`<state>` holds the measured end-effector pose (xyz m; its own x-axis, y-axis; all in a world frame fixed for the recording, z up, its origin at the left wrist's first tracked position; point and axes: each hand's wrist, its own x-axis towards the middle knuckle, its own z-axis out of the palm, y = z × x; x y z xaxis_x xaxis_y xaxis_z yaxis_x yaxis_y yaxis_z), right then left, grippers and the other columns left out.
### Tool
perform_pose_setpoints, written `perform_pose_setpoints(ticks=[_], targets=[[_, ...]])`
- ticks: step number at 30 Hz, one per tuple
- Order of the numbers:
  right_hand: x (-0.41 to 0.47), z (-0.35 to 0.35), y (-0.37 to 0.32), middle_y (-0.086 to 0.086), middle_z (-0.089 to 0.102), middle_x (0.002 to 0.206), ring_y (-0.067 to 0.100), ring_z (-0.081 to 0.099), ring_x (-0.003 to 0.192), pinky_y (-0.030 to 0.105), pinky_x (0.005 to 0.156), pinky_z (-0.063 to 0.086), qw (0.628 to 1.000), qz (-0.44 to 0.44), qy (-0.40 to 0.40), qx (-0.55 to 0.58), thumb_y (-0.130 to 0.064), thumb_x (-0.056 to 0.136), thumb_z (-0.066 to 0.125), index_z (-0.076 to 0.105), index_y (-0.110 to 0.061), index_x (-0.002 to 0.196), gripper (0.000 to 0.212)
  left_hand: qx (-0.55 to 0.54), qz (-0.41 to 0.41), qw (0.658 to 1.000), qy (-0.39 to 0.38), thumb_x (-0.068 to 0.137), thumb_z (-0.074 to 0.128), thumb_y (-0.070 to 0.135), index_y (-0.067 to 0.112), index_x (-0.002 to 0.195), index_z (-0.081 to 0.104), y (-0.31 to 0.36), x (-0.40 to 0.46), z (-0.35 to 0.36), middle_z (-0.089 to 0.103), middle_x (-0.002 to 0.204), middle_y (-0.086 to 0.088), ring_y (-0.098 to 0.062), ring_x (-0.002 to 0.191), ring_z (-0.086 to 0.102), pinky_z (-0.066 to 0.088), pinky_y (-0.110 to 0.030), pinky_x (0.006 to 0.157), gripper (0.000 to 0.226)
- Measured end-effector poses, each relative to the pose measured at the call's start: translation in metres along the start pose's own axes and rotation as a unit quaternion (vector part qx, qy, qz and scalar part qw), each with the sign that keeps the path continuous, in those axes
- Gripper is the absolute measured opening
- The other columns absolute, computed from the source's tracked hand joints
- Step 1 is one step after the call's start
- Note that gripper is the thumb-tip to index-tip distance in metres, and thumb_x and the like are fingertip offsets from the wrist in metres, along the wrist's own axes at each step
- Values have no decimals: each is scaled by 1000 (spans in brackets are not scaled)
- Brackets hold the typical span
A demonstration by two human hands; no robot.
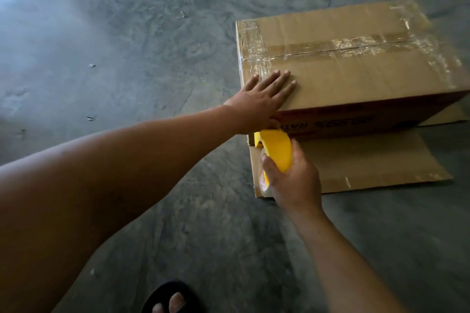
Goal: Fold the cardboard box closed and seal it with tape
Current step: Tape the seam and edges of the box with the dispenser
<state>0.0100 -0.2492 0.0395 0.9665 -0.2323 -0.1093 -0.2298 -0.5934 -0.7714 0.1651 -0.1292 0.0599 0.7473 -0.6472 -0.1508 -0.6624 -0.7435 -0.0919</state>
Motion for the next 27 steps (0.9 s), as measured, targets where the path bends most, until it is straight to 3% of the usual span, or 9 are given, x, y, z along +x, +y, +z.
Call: perform_pose_setpoints(ticks=[7, 10, 16, 21, 25, 27], targets=[[0, -31, 10, 10, 54, 121, 27, 54, 106, 30, 72, 38, 995, -49, -18, -90, -55, 80, 60, 29, -21, 149, 82, -5, 11, 1000, 3, 94, 47, 62, 20, 157, -12, -15, 1, -3, -12, 166, -8, -26, 152, -9, 6, -51, 122, 97], [6, -49, 8, 9, 51, 129, 27, 51, 113, 33, 79, 41, 992, -69, -30, -99, -53, 80, 62, 26, -22, 150, 85, -4, 6, 1000, 1, 95, 43, 63, 20, 157, -12, -24, -1, -4, -13, 165, -8, -25, 152, -7, 7, -50, 123, 94], [37, -102, 0, 3, 48, 142, 20, 48, 124, 28, 89, 39, 993, -78, -59, -60, -58, 71, 63, 34, -22, 147, 89, -15, -10, 1000, -13, 96, 33, 66, 21, 157, -14, -19, 2, -7, -16, 165, -7, -23, 152, -11, 4, -49, 123, 90], [72, -177, -6, -4, 45, 146, 9, 44, 129, 23, 99, 35, 986, -107, -108, -72, -49, 73, 74, 38, -22, 146, 86, -56, -36, 998, -8, 94, 33, 69, 20, 159, 5, 13, 27, -34, 3, 165, -11, -27, 153, 3, 3, -50, 121, 86], [95, -237, 2, -6, 42, 147, 10, 41, 132, 30, 107, 35, 984, -111, -80, -113, -74, 58, 70, 34, -24, 148, 109, -123, -22, 992, -10, 94, 35, 68, 23, 159, 1, 58, 71, -63, -4, 167, -7, -24, 153, -2, 3, -48, 122, 86], [104, -261, 12, -3, 42, 147, 12, 42, 131, 29, 106, 35, 985, -106, -64, -117, -73, 56, 72, 32, -22, 149, 113, -149, -32, 988, -3, 94, 35, 68, 23, 159, 0, 81, 91, -68, -6, 167, -5, -22, 153, -3, 4, -49, 122, 86]])
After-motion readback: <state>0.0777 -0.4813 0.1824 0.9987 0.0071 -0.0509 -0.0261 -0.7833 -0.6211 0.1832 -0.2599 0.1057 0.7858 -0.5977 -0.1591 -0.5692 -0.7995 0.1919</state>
